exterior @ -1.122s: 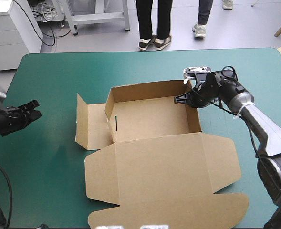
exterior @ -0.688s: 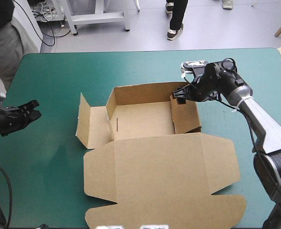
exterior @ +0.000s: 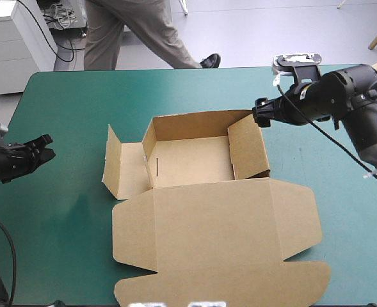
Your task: Fold the box
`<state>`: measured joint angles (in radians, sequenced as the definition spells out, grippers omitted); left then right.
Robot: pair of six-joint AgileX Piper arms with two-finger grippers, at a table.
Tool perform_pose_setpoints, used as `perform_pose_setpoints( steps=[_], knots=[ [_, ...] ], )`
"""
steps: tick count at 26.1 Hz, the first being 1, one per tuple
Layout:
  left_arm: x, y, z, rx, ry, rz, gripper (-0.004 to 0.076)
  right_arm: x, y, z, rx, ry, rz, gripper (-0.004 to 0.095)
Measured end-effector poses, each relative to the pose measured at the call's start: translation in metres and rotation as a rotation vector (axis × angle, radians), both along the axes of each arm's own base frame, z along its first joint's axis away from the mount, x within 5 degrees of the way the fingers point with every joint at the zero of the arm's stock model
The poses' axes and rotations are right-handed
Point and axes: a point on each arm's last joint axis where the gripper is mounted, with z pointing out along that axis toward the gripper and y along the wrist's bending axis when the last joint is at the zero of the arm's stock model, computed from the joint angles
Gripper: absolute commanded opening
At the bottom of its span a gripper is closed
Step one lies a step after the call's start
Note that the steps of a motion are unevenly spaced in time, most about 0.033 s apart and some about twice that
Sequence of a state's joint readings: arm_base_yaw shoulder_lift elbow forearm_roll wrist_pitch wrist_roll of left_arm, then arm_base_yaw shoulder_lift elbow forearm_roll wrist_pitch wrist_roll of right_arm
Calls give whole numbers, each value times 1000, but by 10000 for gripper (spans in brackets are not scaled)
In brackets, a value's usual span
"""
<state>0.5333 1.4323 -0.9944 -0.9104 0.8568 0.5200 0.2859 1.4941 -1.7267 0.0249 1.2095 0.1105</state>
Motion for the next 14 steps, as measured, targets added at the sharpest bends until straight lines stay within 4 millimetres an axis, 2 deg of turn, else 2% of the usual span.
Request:
perform_pose_setpoints(
  steps=[3,8,14],
  knots=[
    [0,0,0,-1,0,1,7,-9,-4,-1,-5,11,-24,927],
    [0,0,0,-3,2,-3,7,2,-1,-13,-13,48,-27,926],
    [0,0,0,-3,2,-3,7,45,13,-66,-56,195,-6,926]
  ],
)
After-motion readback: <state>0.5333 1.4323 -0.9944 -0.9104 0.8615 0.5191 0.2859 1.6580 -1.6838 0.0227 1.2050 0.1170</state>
